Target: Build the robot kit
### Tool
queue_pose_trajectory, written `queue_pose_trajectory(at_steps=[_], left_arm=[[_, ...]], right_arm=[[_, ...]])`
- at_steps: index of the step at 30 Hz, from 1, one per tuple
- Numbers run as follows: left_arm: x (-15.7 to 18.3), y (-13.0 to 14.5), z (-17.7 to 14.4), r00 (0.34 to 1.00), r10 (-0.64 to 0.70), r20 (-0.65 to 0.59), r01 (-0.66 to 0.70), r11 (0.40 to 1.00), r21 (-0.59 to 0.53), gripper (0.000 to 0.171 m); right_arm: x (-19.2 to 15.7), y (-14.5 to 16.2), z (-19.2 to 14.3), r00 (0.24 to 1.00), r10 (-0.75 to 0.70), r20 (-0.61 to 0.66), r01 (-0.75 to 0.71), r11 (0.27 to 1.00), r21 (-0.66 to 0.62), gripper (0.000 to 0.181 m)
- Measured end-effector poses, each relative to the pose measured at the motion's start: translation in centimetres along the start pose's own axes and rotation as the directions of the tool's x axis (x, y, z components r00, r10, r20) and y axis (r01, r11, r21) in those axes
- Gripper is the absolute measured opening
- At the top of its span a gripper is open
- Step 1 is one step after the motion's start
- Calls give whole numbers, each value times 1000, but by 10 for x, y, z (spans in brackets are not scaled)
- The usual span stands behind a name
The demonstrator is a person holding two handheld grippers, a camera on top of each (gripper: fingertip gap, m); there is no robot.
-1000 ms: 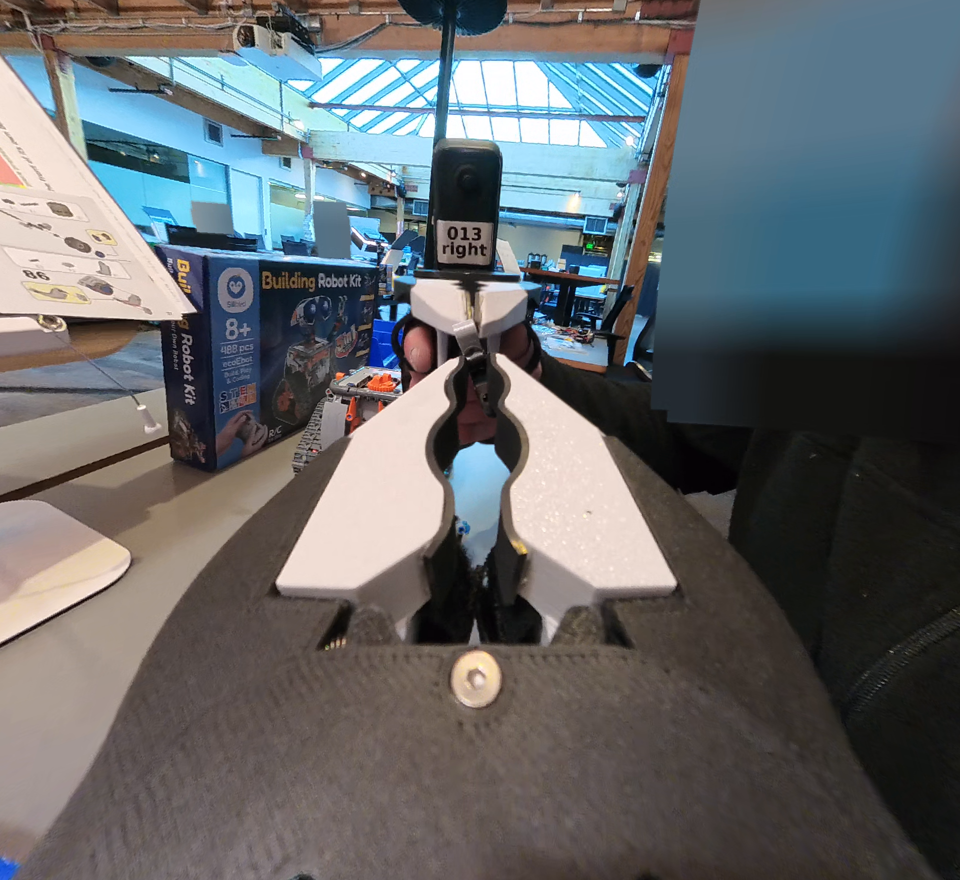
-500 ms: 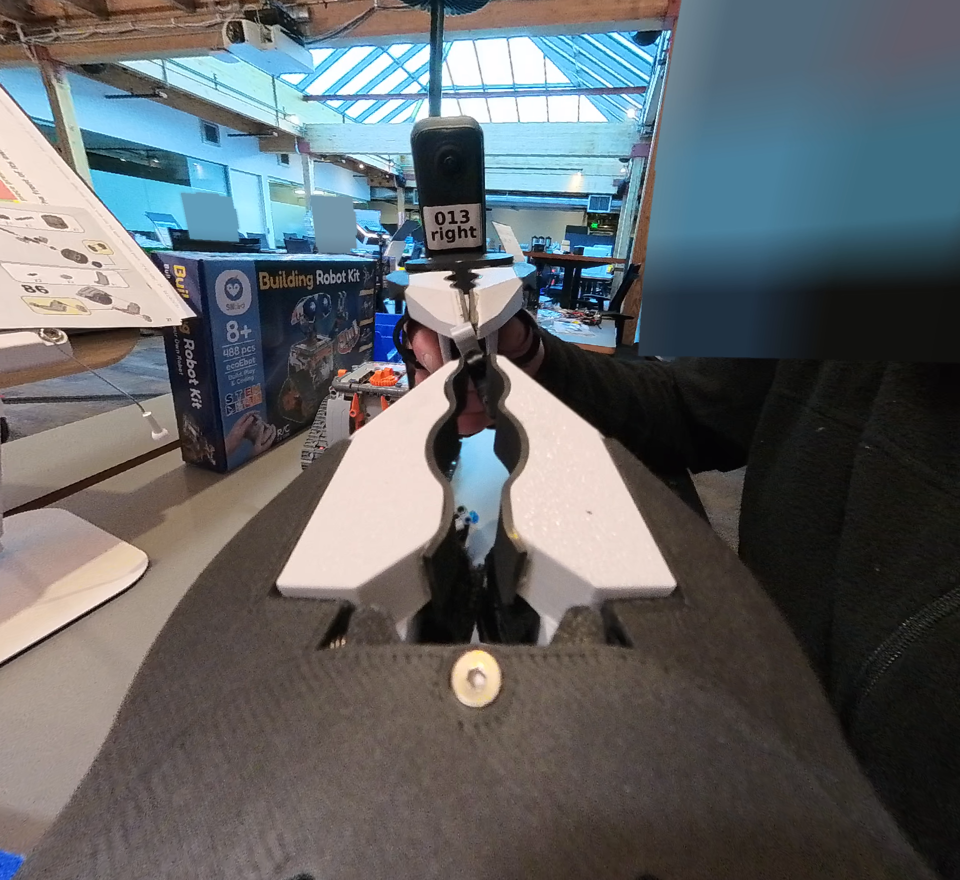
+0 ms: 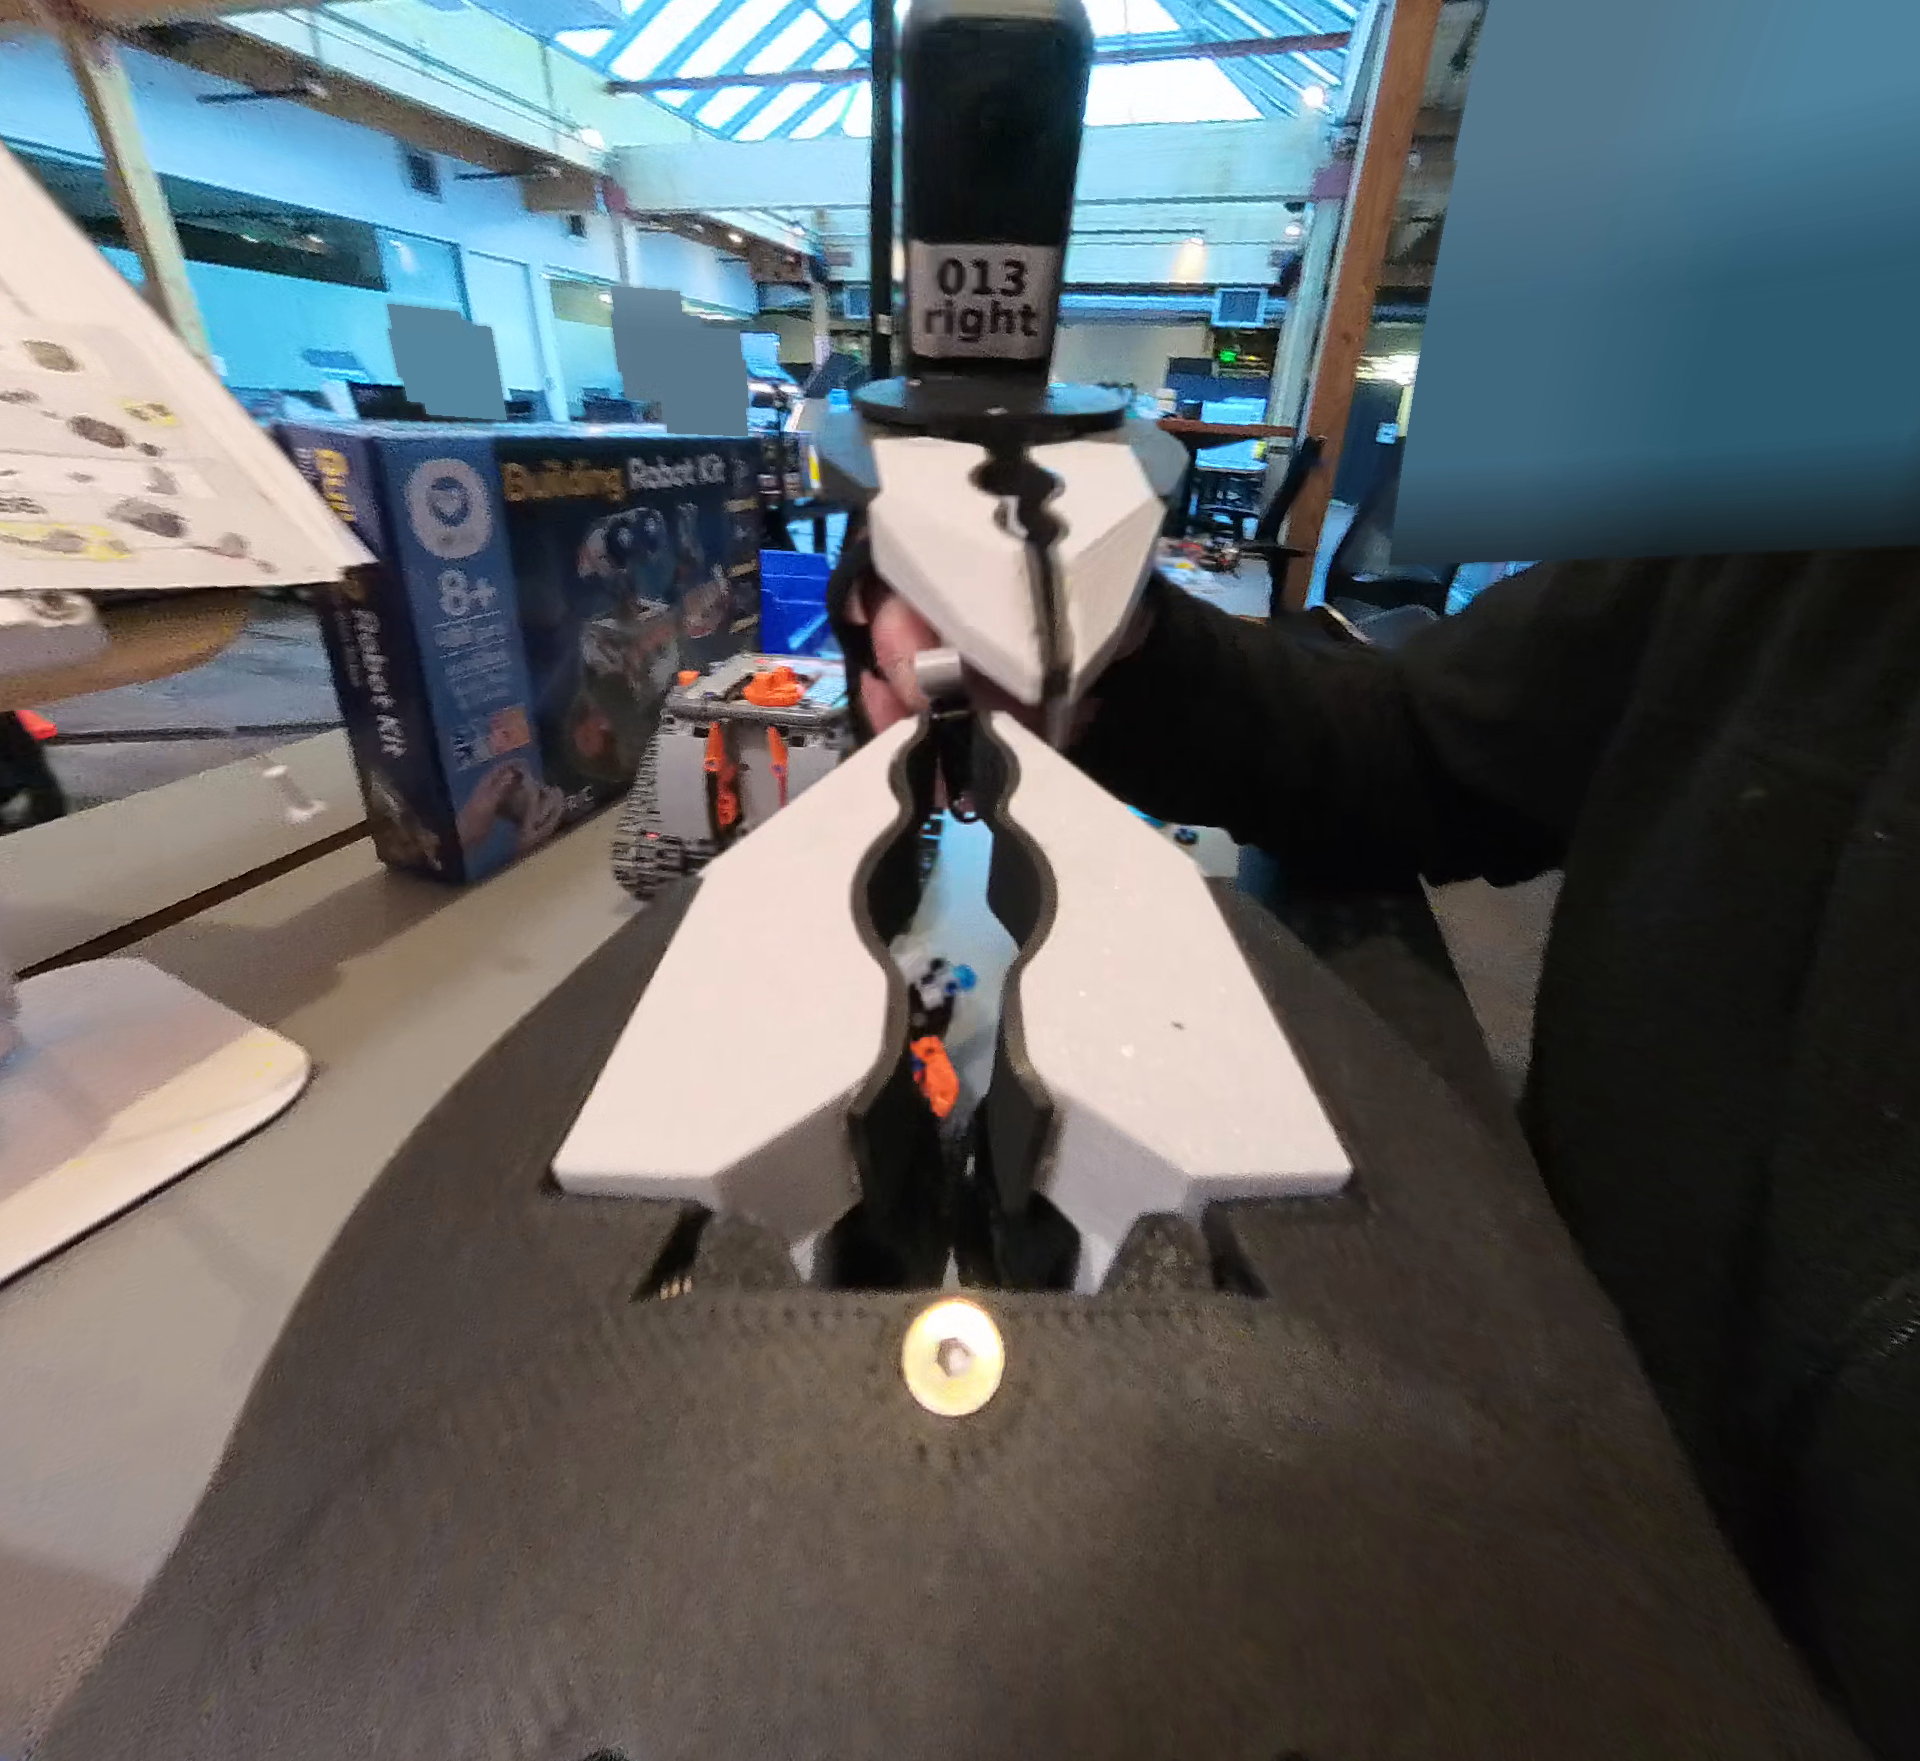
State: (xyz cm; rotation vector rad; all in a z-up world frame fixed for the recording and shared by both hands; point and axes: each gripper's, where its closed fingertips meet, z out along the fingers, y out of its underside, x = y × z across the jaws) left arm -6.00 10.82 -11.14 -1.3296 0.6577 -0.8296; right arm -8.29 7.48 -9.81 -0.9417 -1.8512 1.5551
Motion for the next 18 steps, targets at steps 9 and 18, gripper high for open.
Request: queue_pose_trajectory(at_steps=[9, 18], left_arm=[[-7, -13, -7, 994, -98, -42, 101, 993, 59, 4], [-12, -10, -5, 993, -118, -13, 119, 992, 42, 4]], right_arm=[[27, -1, -34, 942, -225, -248, 178, 963, -201, 10], [25, 12, -25, 958, -170, -231, 112, 963, -245, 0]])
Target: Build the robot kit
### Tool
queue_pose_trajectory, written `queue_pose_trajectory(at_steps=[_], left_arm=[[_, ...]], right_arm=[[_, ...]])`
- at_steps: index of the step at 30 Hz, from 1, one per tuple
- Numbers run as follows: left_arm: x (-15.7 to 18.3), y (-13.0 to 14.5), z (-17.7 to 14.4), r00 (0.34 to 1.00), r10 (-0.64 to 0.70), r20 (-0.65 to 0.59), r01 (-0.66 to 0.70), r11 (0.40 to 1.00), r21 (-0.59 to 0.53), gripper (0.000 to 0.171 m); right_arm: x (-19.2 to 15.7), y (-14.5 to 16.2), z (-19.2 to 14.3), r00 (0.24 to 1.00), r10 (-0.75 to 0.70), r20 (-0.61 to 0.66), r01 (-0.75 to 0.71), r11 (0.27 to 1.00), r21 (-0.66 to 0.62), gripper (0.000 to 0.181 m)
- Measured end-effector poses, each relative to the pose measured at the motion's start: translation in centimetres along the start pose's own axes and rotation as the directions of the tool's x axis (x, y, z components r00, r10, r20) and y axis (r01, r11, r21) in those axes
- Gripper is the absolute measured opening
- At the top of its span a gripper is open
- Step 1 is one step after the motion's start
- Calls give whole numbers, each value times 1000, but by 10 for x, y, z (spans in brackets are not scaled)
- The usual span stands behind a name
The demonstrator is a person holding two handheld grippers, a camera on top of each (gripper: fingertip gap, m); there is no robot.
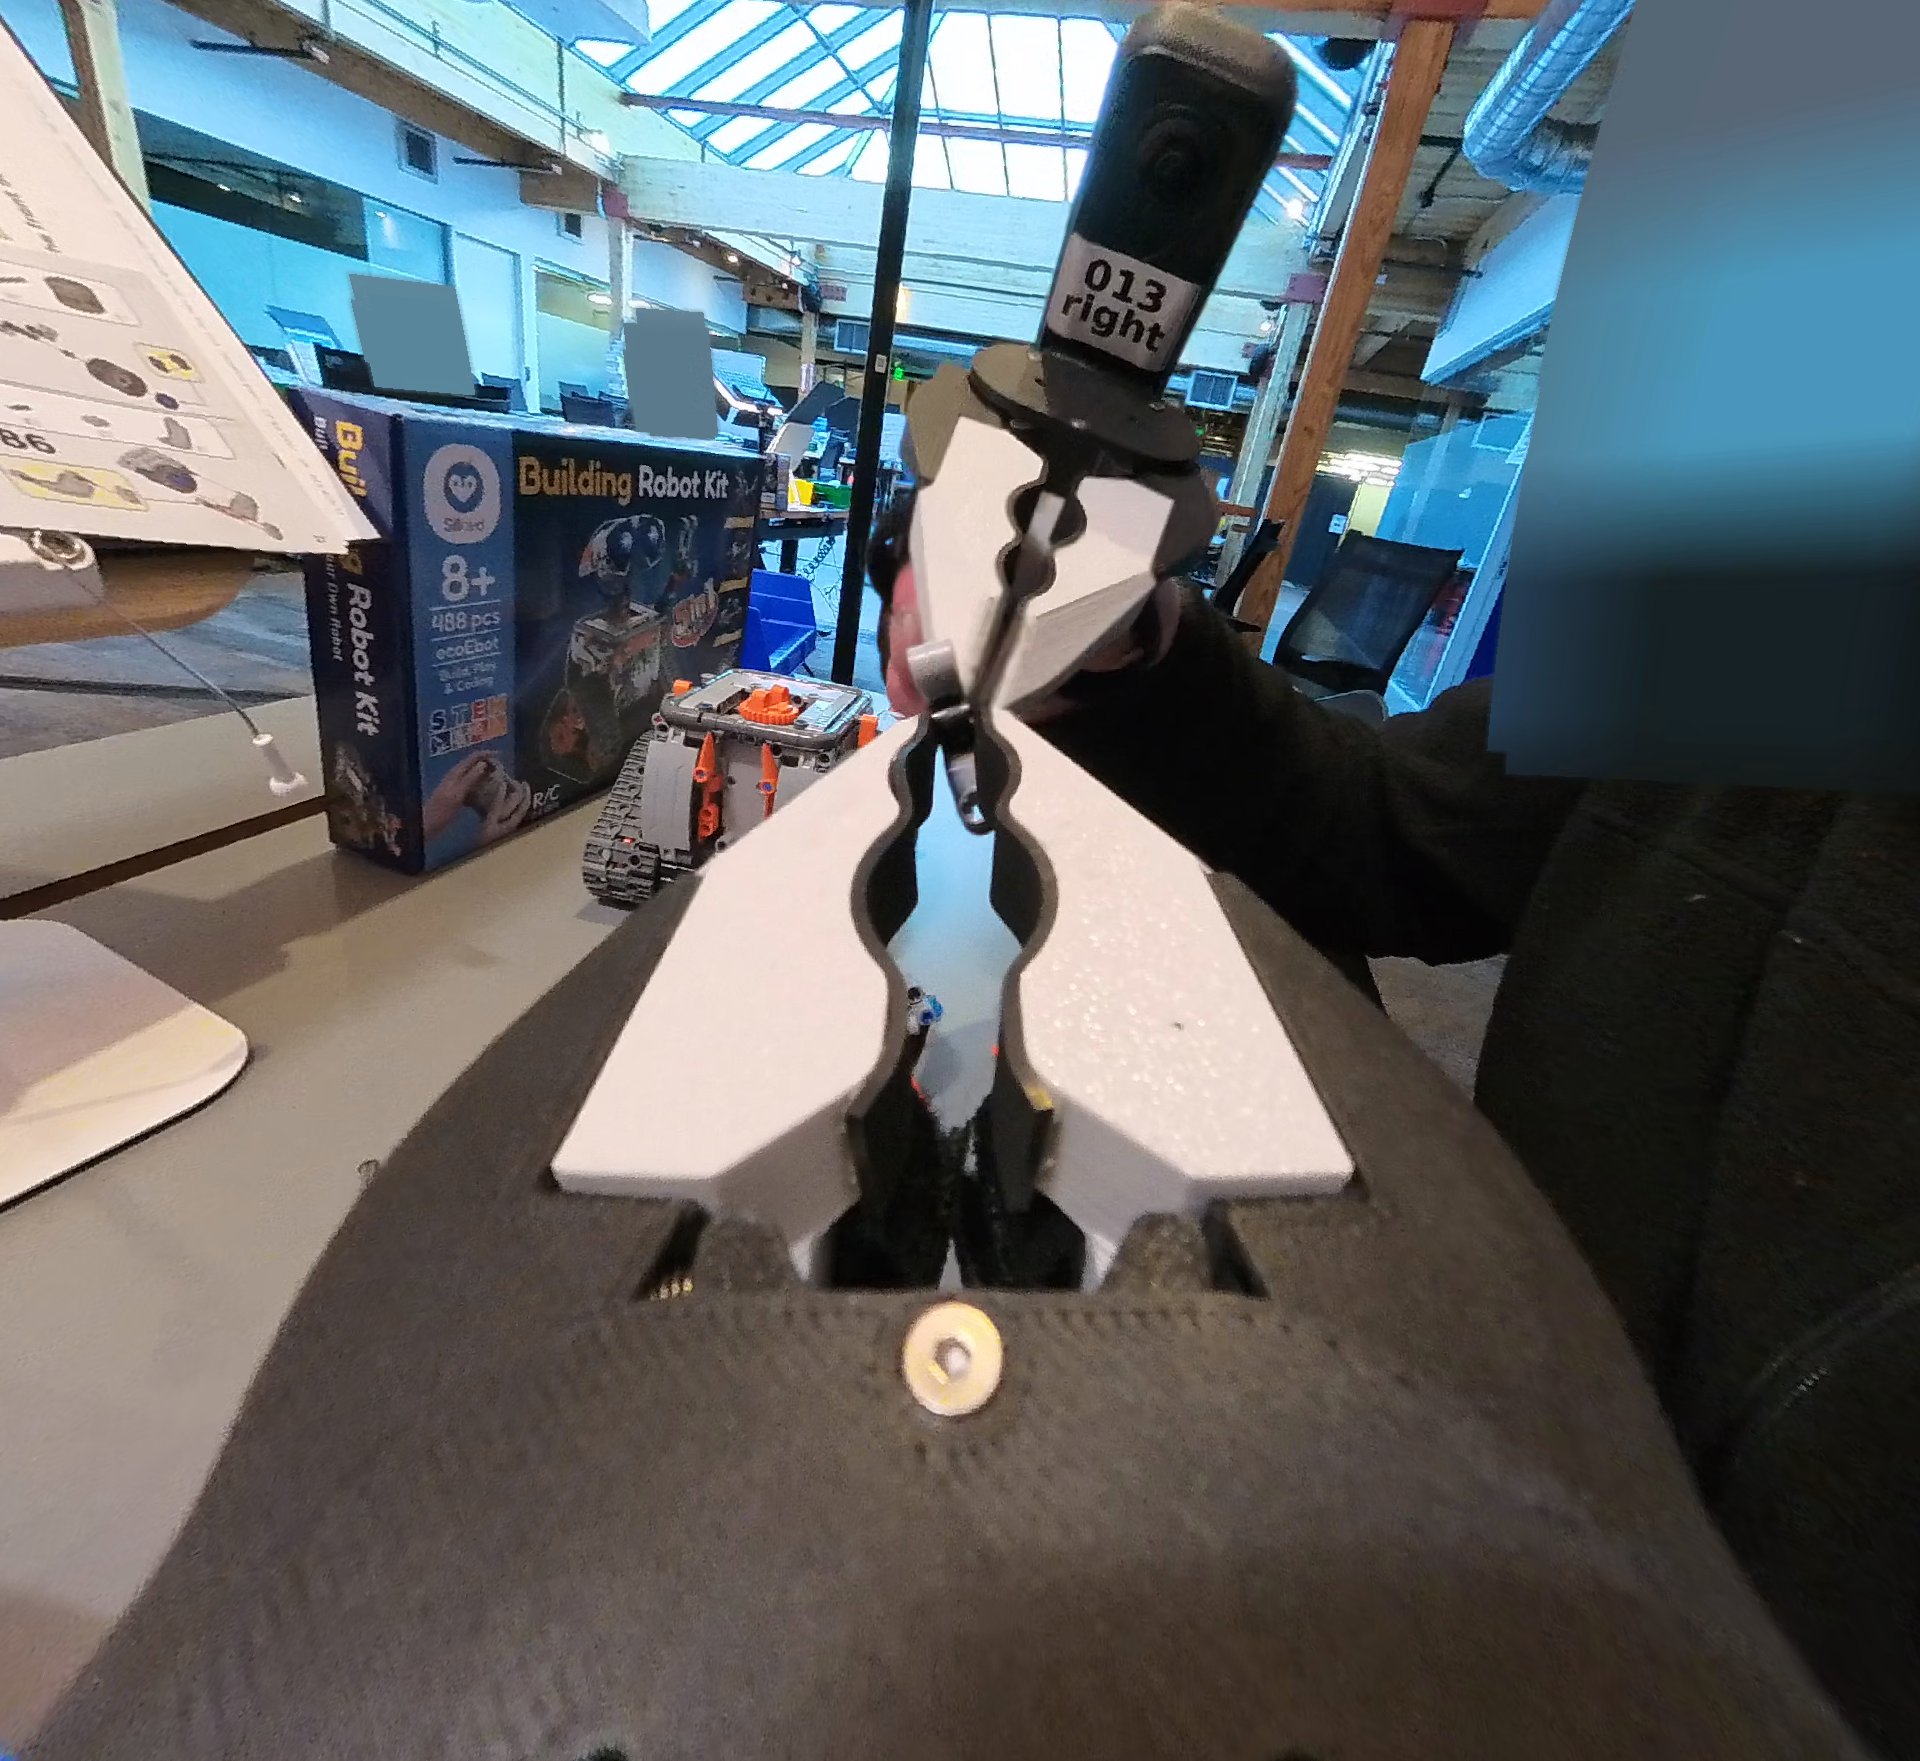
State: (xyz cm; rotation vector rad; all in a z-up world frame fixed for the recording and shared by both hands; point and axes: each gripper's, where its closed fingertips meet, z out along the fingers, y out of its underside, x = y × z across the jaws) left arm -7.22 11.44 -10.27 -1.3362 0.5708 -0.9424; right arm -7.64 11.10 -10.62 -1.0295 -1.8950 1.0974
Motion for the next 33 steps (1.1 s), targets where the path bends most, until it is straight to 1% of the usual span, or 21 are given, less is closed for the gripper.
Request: queue_pose_trajectory(at_steps=[3, 5, 8, 11, 15, 19, 22, 24, 28, 29, 30, 33], left_arm=[[1, 1, 2, 1000, 5, -6, -5, 1000, -13, 4], [4, 1, 3, 1000, 15, -14, -15, 1000, -25, 4], [8, 3, 6, 998, 59, -14, -60, 997, -57, 4], [10, 4, 6, 996, 83, -21, -85, 993, -87, 4], [17, 9, 10, 993, 106, -54, -112, 985, -130, 4], [25, 13, 17, 985, 151, -84, -163, 972, -170, 4], [29, 16, 23, 981, 170, -97, -186, 965, -187, 4], [31, 15, 26, 980, 171, -106, -189, 964, -187, 4], [31, 8, 29, 981, 165, -99, -178, 974, -142, 6], [30, 5, 28, 983, 157, -95, -168, 978, -125, 10], [27, 3, 27, 985, 147, -85, -156, 981, -117, 16], [23, 2, 25, 989, 128, -78, -136, 985, -104, 19]], right_arm=[[-2, 3, -1, 1000, 5, 6, -5, 999, -34, 0], [1, 1, -6, 1000, 13, -21, -14, 999, -44, 7], [1, 0, -6, 998, 53, -21, -54, 998, -43, 20], [-6, -4, -4, 996, 87, 22, -86, 996, -25, 19], [-12, -10, -11, 988, 141, 69, -143, 990, 20, 16], [-19, -4, -11, 978, 193, 77, -197, 980, 41, 10], [-22, -1, -18, 977, 203, 61, -207, 976, 68, 6], [-23, -2, -22, 978, 206, 41, -209, 974, 91, 6], [-21, -7, -30, 977, 214, -12, -209, 964, 164, 6], [-19, -9, -33, 975, 222, -22, -214, 958, 191, 6], [-17, -11, -37, 971, 236, -28, -224, 948, 227, 6], [-7, -15, -49, 953, 302, -33, -274, 902, 334, 5]])
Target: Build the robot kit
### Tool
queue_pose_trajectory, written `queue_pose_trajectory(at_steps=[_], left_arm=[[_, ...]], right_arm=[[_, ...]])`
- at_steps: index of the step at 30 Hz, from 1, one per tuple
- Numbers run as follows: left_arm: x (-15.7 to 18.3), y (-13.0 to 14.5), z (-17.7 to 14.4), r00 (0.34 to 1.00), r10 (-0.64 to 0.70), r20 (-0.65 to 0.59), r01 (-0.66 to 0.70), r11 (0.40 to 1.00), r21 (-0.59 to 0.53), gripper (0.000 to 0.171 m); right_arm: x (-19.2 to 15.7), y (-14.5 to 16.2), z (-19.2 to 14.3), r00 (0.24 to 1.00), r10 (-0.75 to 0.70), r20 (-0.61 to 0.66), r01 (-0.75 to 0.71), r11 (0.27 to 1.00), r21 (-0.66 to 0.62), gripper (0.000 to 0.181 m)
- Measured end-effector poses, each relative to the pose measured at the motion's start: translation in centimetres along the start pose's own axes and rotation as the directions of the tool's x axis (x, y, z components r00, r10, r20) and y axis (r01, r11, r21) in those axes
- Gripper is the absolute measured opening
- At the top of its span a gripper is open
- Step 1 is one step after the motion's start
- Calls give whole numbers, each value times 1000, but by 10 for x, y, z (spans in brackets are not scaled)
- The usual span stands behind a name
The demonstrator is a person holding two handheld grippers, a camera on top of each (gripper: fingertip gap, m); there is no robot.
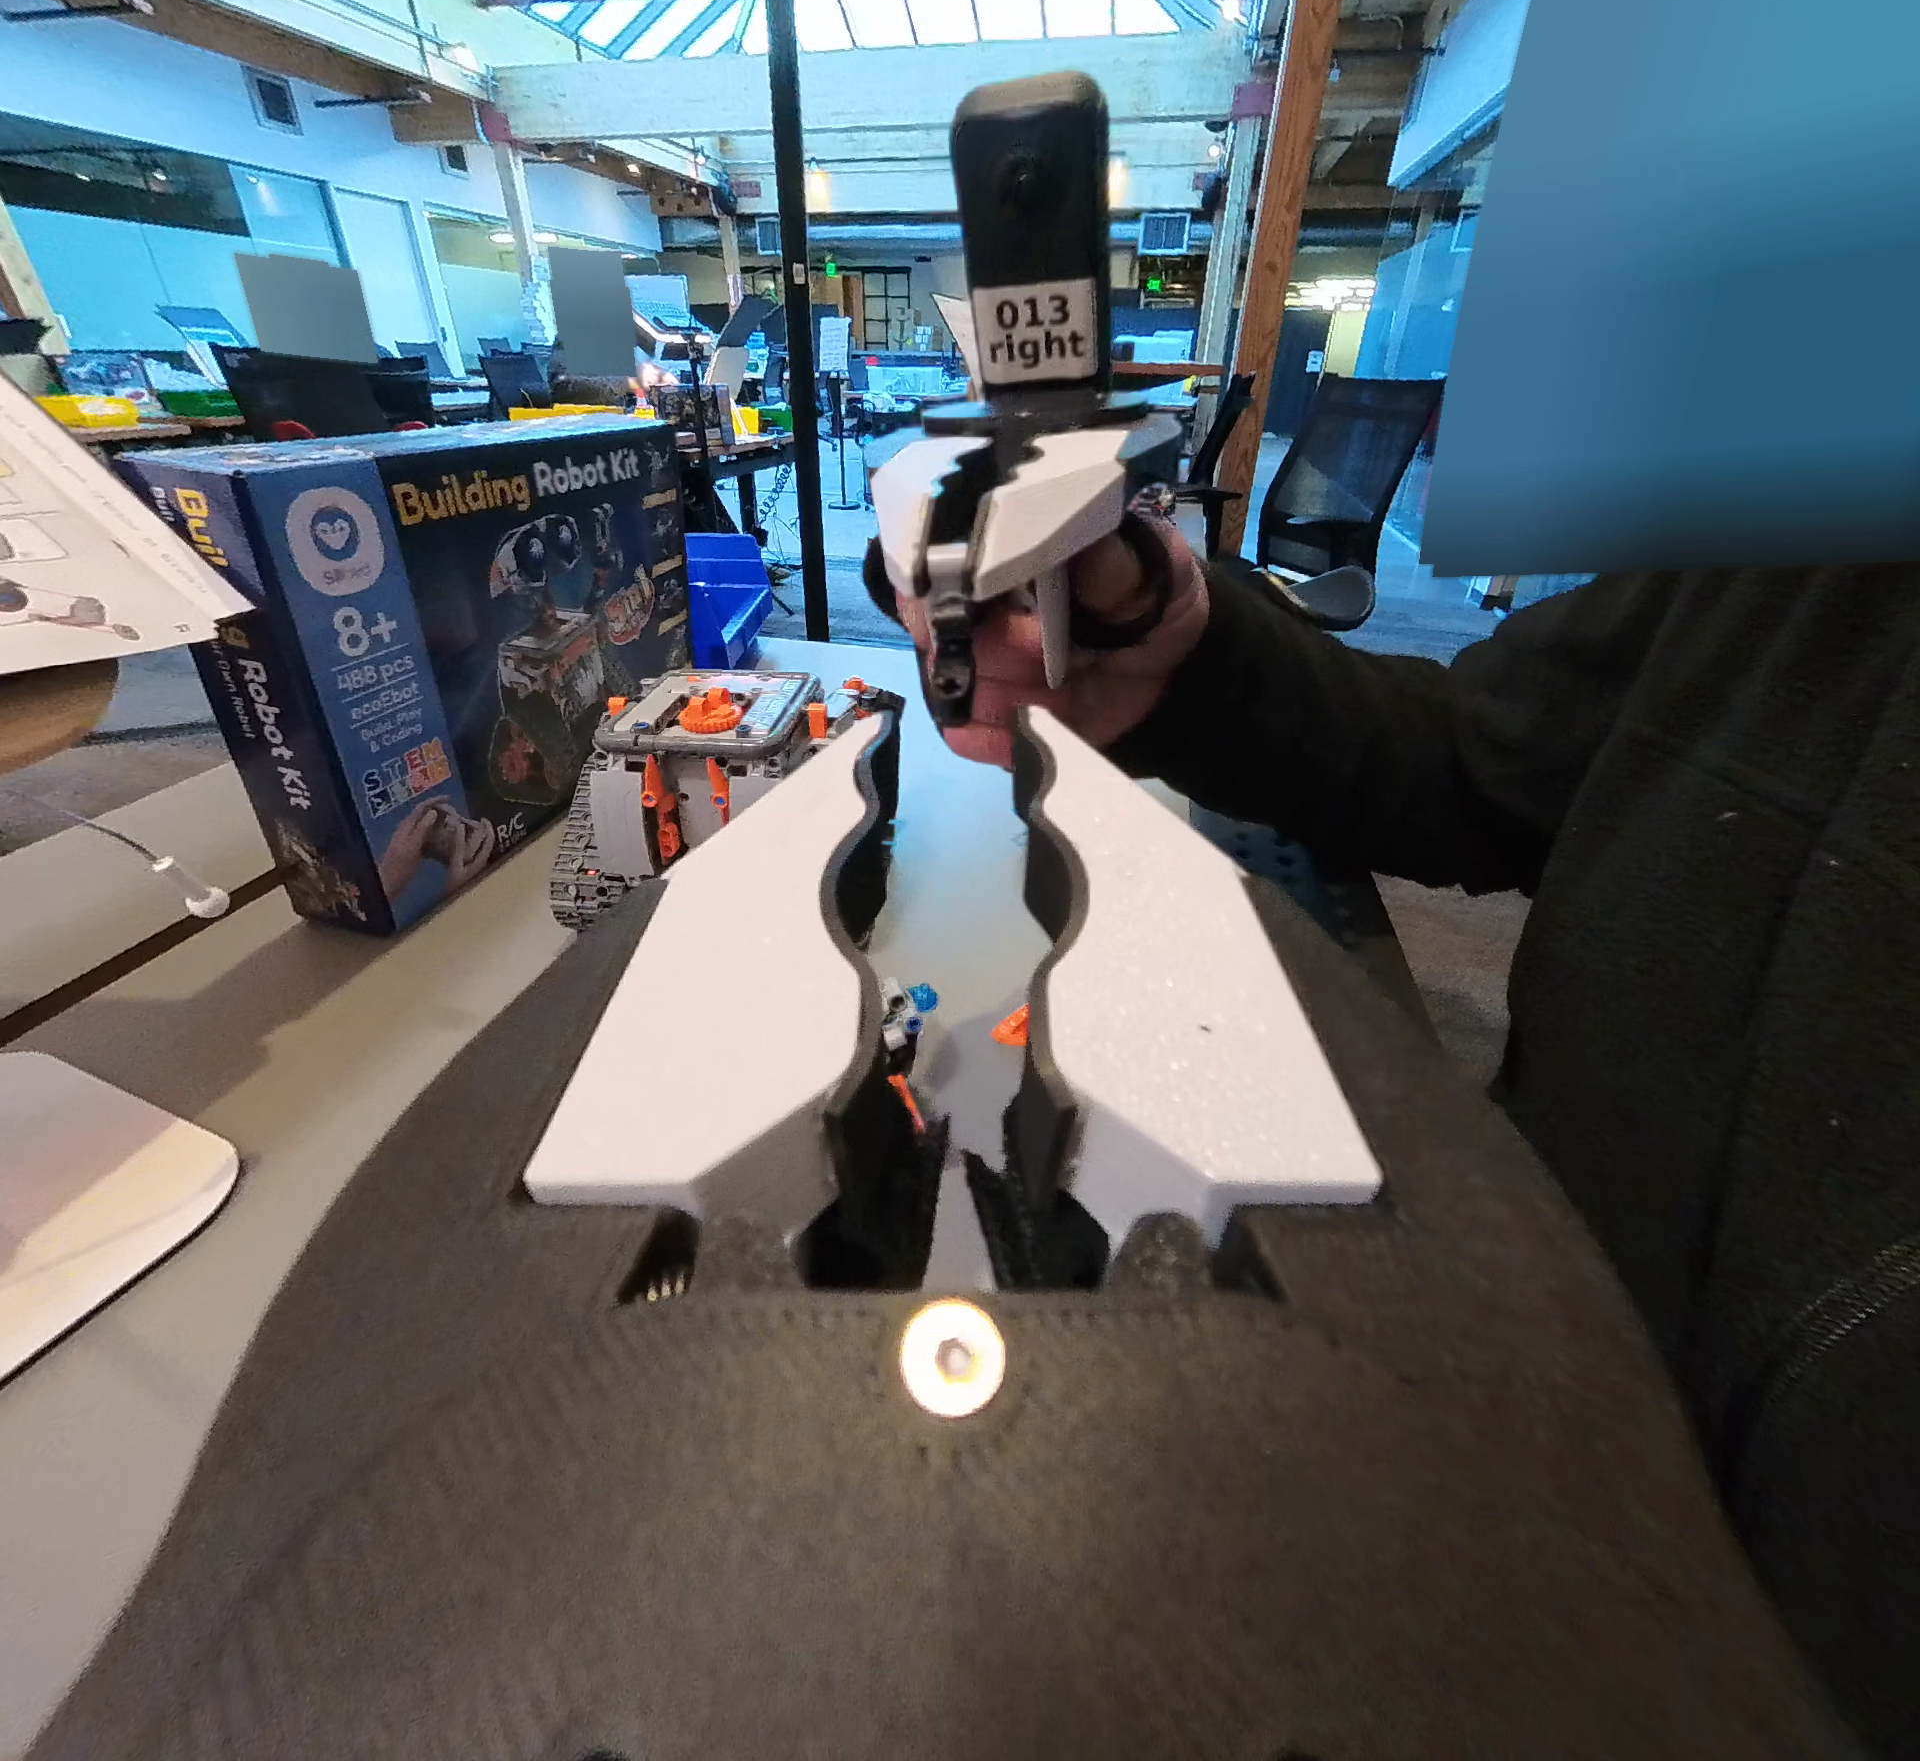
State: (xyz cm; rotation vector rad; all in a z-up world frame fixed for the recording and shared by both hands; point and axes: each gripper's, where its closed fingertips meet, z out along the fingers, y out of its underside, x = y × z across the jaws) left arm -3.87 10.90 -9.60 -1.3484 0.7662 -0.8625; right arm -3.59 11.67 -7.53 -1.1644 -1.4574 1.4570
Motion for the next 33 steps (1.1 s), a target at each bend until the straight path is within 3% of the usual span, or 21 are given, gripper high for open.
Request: queue_pose_trajectory(at_steps=[8, 14, 18, 21, 33], left_arm=[[0, 9, 8, 1000, -12, 7, 12, 1000, -28, 20], [-1, 11, 12, 999, -9, 34, 10, 999, -33, 20], [3, 8, 13, 1000, -13, 14, 13, 1000, -11, 5], [5, 7, 13, 1000, -19, 2, 19, 1000, -6, 5], [4, 1, 12, 977, -192, -95, 196, 980, 33, 4]], right_arm=[[11, -2, -8, 993, 117, -10, -115, 985, 128, 5], [6, 1, -6, 991, 133, 0, -131, 982, 137, 6], [2, 5, -4, 988, 151, 17, -152, 980, 129, 5], [0, 7, -5, 987, 162, 20, -164, 977, 134, 6], [0, 21, -17, 963, 256, 87, -264, 960, 95, 13]])
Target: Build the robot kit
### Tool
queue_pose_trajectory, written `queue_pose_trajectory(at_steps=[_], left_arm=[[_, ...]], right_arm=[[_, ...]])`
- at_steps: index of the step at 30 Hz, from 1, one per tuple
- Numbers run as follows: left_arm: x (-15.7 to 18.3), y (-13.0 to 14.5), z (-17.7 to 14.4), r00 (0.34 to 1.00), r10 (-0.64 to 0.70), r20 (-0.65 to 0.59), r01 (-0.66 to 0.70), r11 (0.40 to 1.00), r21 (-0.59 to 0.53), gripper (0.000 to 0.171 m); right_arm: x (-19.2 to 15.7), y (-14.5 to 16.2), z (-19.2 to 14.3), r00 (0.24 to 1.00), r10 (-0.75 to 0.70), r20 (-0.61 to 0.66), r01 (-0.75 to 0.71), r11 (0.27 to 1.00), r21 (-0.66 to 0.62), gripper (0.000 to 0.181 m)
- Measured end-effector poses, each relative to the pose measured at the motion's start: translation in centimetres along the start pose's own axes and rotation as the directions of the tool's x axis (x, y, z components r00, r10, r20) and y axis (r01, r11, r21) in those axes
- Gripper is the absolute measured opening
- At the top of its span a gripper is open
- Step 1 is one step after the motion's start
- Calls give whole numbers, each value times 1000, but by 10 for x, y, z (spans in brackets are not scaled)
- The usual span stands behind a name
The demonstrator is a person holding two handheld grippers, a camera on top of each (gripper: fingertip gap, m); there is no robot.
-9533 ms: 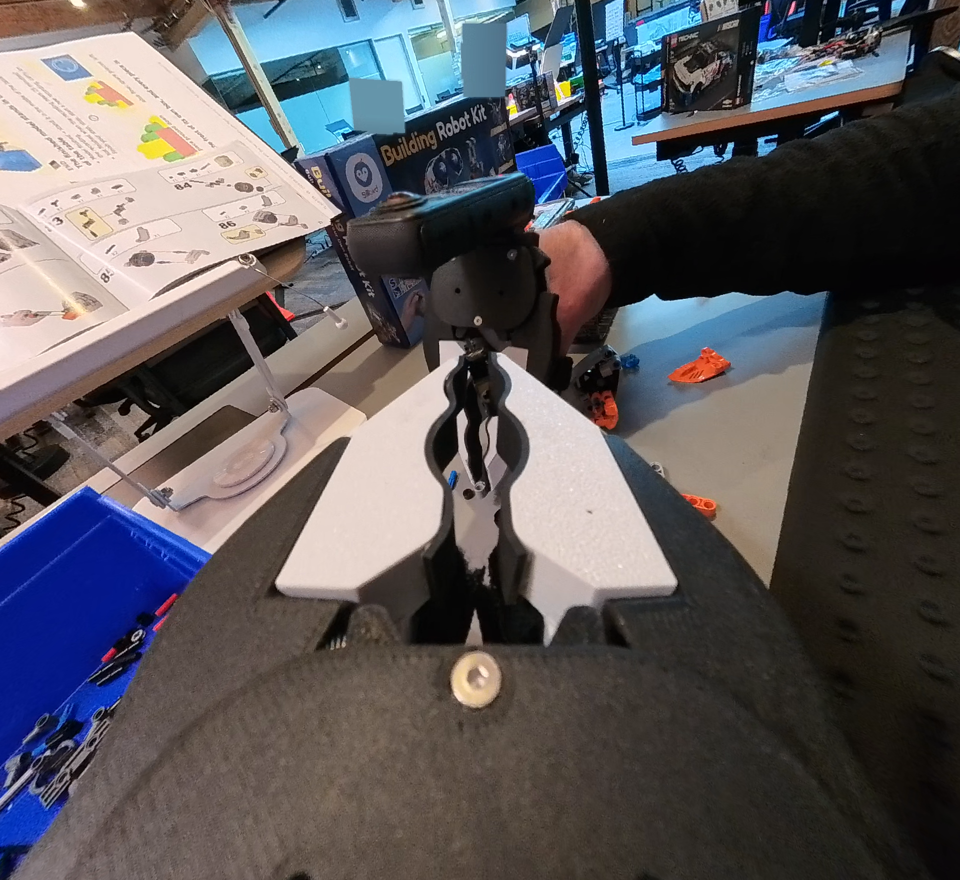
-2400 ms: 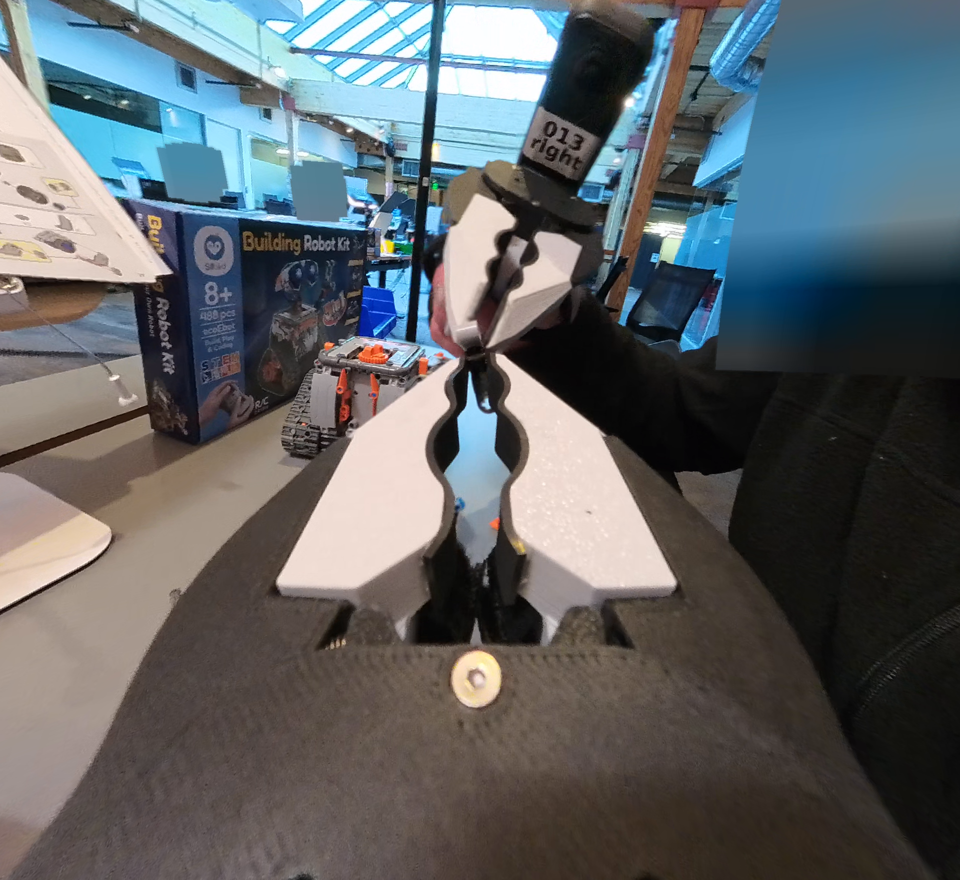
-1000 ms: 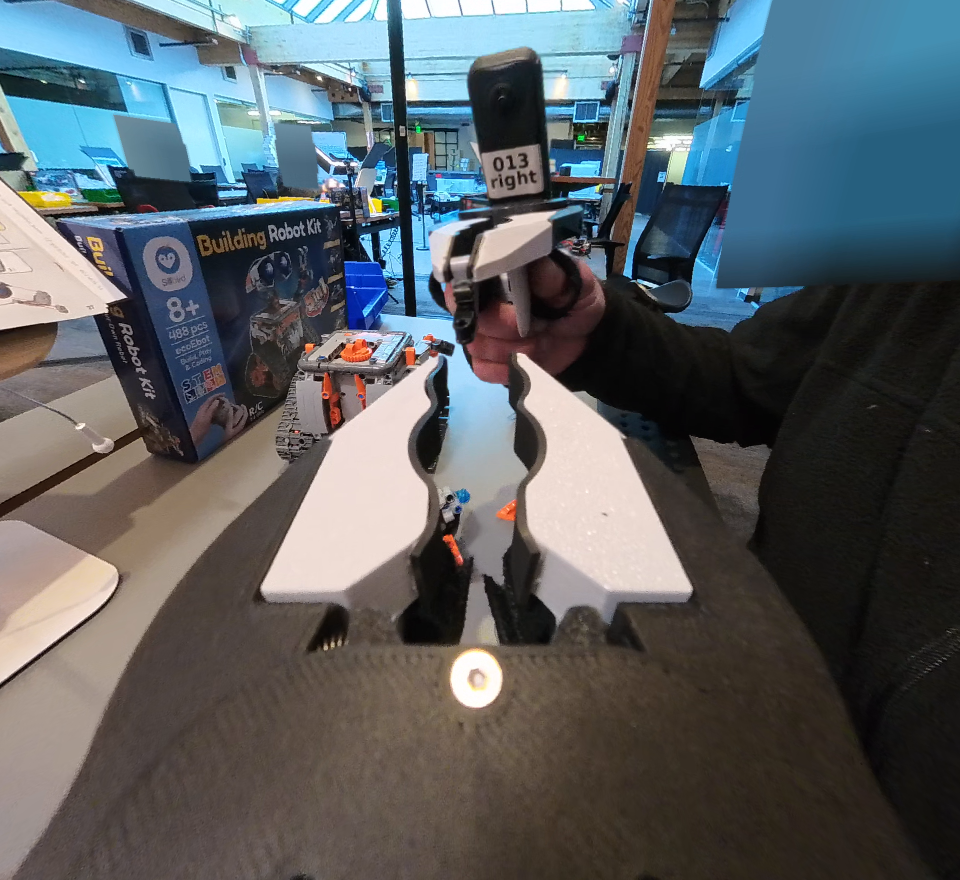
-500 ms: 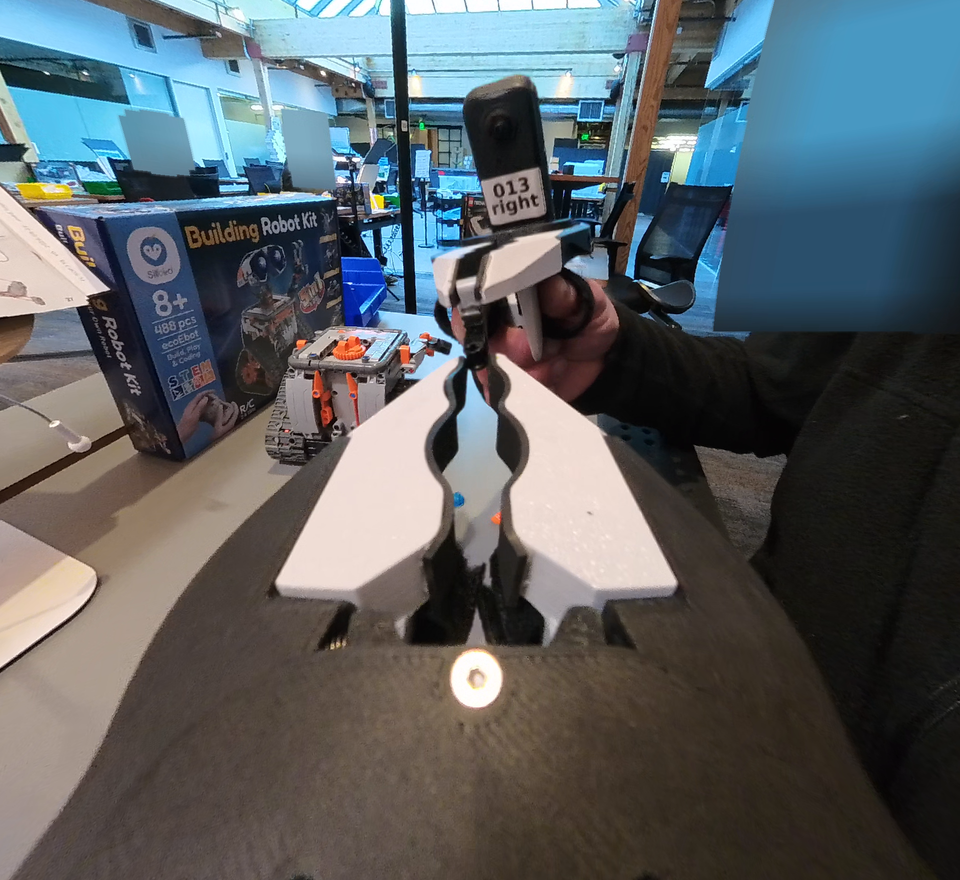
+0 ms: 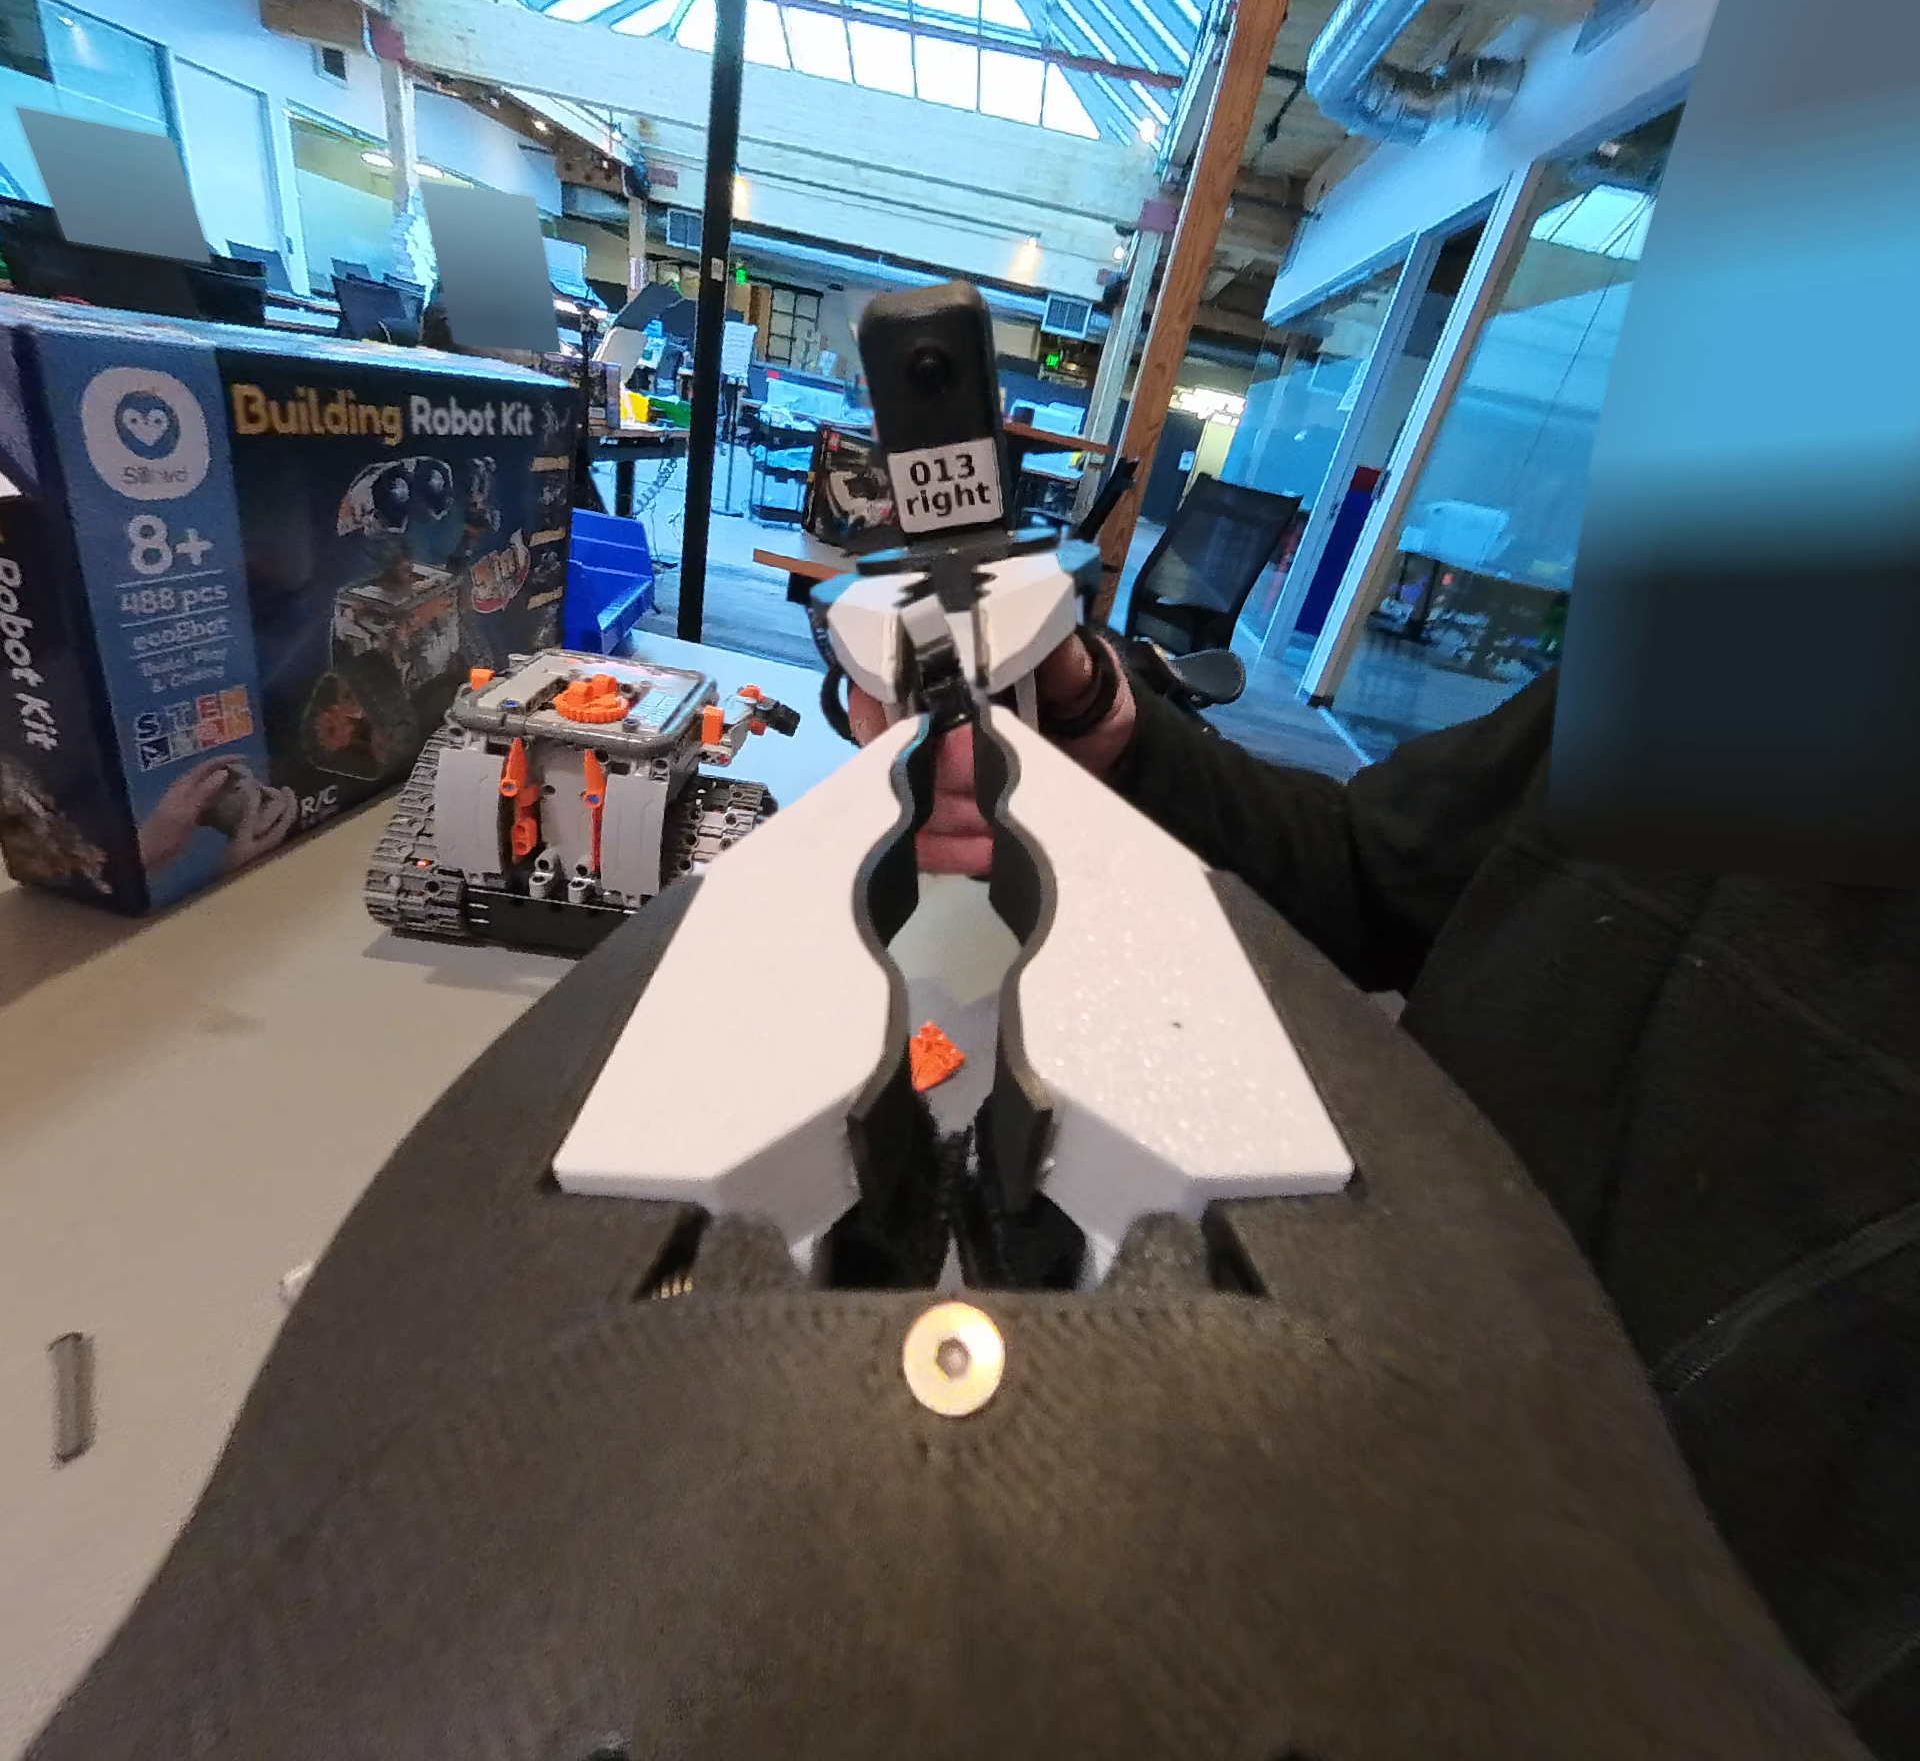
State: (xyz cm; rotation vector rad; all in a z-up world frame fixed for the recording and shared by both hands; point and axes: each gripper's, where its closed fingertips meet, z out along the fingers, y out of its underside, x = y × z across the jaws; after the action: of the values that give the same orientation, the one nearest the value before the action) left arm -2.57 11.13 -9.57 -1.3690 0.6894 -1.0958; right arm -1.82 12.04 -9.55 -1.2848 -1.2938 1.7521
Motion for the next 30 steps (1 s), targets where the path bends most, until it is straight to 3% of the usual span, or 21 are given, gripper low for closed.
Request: queue_pose_trajectory(at_steps=[10, 15, 30], left_arm=[[-4, 1, 4, 999, -53, -8, 53, 999, 1, 4], [-1, 5, 9, 1000, -23, -13, 23, 1000, -18, 4], [-6, 5, 10, 997, 65, 33, -64, 997, -32, 7]], right_arm=[[1, -7, -5, 997, -56, -49, 56, 998, 2, 20], [1, -4, -3, 997, -65, -51, 65, 998, -2, 6], [4, -4, -9, 992, -105, -73, 104, 994, -20, 5]])
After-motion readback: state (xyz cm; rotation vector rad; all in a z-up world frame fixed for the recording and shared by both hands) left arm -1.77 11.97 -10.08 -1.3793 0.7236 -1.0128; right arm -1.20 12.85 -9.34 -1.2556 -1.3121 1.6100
